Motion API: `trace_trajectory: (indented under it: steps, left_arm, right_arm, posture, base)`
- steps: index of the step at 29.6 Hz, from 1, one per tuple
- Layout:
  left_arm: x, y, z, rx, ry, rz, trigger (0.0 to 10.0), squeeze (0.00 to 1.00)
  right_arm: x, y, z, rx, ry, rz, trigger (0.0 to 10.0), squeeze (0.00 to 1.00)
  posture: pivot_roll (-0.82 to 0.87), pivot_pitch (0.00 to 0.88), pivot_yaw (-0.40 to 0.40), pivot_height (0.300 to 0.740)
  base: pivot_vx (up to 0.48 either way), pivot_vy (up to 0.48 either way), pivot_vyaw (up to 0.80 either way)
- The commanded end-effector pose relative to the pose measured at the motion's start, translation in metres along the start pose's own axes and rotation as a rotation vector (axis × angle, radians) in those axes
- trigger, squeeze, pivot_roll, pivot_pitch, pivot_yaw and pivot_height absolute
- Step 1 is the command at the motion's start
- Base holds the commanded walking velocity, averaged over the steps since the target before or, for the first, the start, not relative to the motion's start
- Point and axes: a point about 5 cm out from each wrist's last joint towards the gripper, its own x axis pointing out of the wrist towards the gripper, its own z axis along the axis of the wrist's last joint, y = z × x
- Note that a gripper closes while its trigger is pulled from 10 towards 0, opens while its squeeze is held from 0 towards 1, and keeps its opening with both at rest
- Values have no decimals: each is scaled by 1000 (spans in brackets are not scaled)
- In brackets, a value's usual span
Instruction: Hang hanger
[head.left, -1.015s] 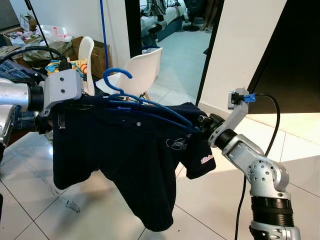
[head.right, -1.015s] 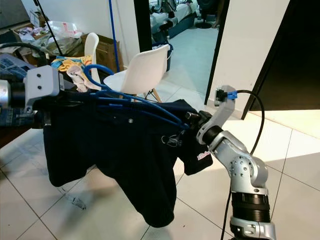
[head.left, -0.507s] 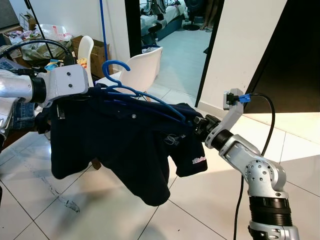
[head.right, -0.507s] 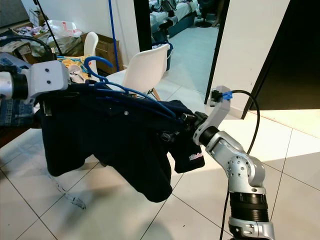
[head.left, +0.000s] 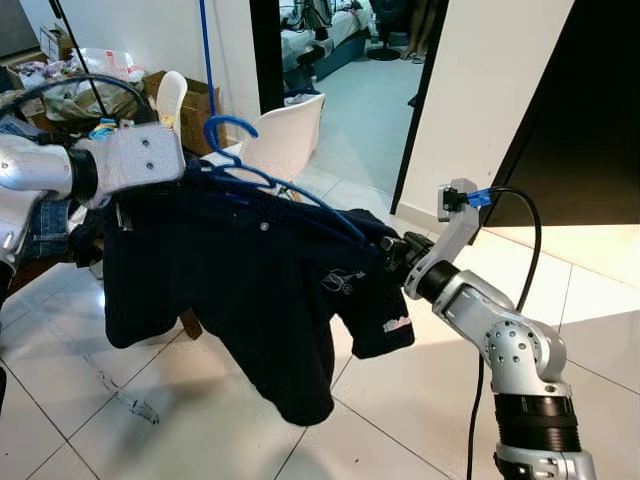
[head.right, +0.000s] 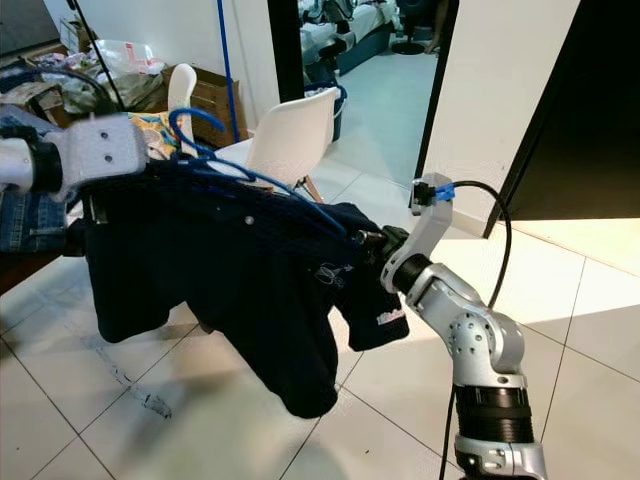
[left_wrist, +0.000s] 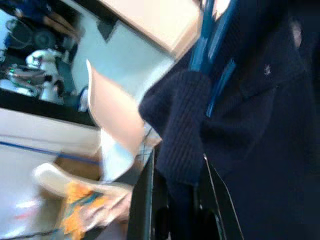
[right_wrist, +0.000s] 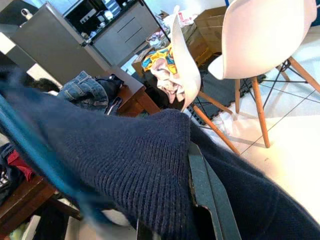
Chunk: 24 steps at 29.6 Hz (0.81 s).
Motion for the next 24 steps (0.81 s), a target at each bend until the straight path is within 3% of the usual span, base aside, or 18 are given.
trace_trajectory:
  steps: [1, 8, 11, 14, 15, 22, 24]
  left_arm:
    - [-48, 35, -7, -151, -17, 208, 10000, 0]
    - [-57, 32, -18, -153, 69, 169, 10000, 0]
    - [-52, 16, -30, -87, 198, 51, 10000, 0]
    - [-51, 12, -34, -60, 243, 24, 10000, 0]
    - [-49, 8, -41, -12, 339, 4, 10000, 0]
    - [-39, 0, -54, 85, 505, -8, 10000, 0]
    - [-37, 1, -54, 58, 505, 21, 10000, 0]
  right_arm:
    - [-25, -37, 12, -15, -66, -203, 0, 0]
    - [-26, -38, 13, -17, -67, -205, 0, 0]
    - [-24, -36, 13, -18, -69, -198, 0, 0]
    - [-24, -36, 14, -19, -69, -197, 0, 0]
    - [-23, -35, 14, -20, -72, -194, 0, 0]
    - [-22, -32, 14, -22, -71, -184, 0, 0]
    - [-22, -31, 14, -23, -71, -183, 0, 0]
  posture:
    - [27, 102, 27, 740]
    - [33, 103, 24, 740]
    - [33, 103, 23, 740]
    - [33, 103, 23, 740]
    - [35, 103, 24, 740]
    - [35, 104, 23, 740]
    - [36, 103, 24, 740]
  base:
    - [0, 0, 0]
    - [0, 0, 0]
    - [0, 0, 0]
    - [0, 0, 0]
    - [0, 0, 0]
    - [0, 0, 0]
    - [0, 0, 0]
